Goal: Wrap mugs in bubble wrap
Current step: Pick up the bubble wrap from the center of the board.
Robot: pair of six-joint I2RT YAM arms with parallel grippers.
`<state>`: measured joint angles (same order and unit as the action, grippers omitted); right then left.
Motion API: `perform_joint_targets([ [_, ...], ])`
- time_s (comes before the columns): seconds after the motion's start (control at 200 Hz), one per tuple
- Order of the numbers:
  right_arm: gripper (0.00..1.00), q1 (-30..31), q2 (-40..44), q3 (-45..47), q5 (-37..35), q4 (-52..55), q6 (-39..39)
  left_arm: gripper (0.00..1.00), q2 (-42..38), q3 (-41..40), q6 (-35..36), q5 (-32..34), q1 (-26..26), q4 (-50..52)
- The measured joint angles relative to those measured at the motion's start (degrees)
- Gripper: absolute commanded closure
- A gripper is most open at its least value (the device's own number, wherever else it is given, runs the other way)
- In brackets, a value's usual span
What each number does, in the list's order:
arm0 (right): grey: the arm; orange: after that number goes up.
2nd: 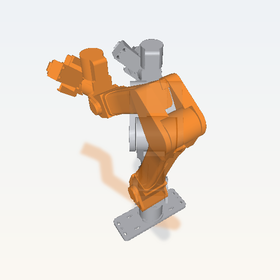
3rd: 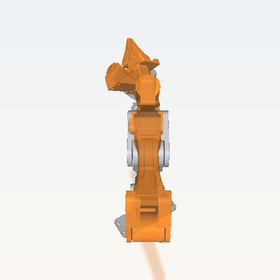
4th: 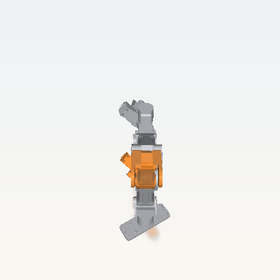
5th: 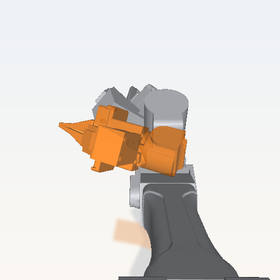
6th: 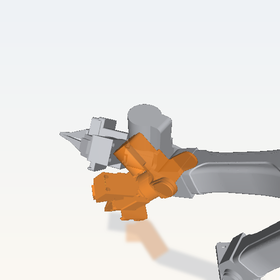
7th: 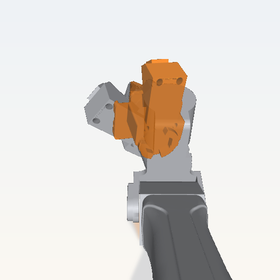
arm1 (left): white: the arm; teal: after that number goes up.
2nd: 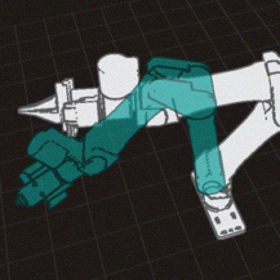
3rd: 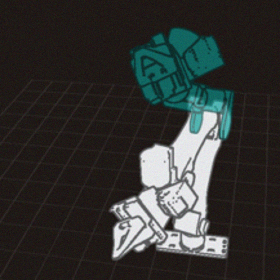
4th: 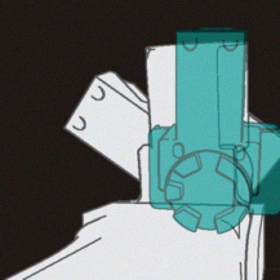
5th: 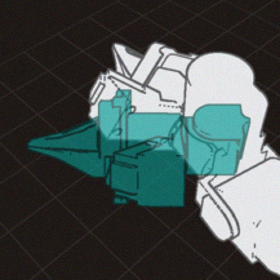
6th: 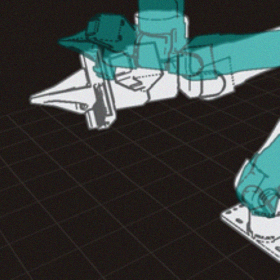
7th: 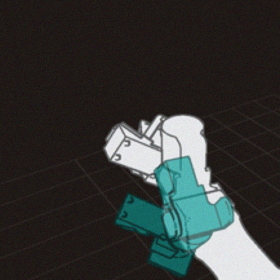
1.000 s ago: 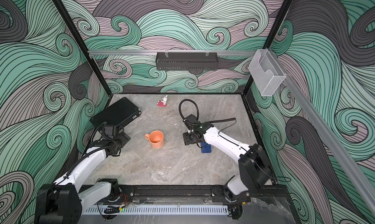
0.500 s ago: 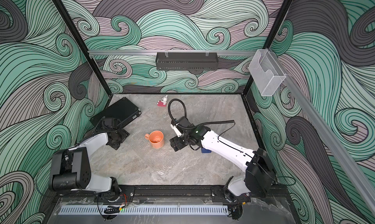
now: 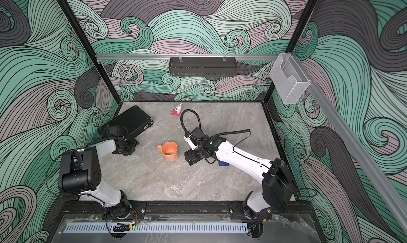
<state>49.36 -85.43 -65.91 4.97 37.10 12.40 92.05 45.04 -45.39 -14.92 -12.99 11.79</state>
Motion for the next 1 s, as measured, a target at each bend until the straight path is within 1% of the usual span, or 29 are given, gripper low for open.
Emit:
perform_joint_targets([
  [0.085,0.19,0.0,0.0,0.0,0.0,0.0,0.0,0.61,0.1,-0.2,0.2,-0.6,0.0,-1.0],
  [0.13,0.2,0.0,0.0,0.0,0.0,0.0,0.0,0.69,0.1,-0.4,0.3,-0.8,0.0,-1.2],
  [0.185,0.2,0.0,0.0,0.0,0.0,0.0,0.0,0.76,0.0,-0.6,0.6,-1.0,0.0,-1.7],
  [0.235,0.2,0.0,-0.1,0.0,0.0,0.0,0.0,0.8,-0.1,-0.8,0.7,-1.2,0.0,-1.8],
  [0.305,0.2,0.0,-0.1,0.0,0.0,0.0,0.0,0.84,-0.4,-0.9,0.8,-1.3,0.0,-1.6],
  [0.405,0.2,0.0,-0.1,0.0,0.0,0.0,0.0,1.0,-1.5,-1.2,0.8,-1.5,0.0,-0.6],
  [0.631,0.2,0.0,-0.1,0.0,0.0,0.0,0.5,1.0,-5.6,-1.8,1.0,-2.3,0.0,3.7],
  [0.881,0.19,0.0,-0.1,0.0,0.0,0.0,2.1,1.0,-15.1,-2.7,0.7,-3.3,1.6,6.4],
  [1.001,0.19,0.0,-0.1,-0.5,0.0,0.0,3.1,1.0,-18.3,-2.7,0.6,-3.6,2.4,8.1],
])
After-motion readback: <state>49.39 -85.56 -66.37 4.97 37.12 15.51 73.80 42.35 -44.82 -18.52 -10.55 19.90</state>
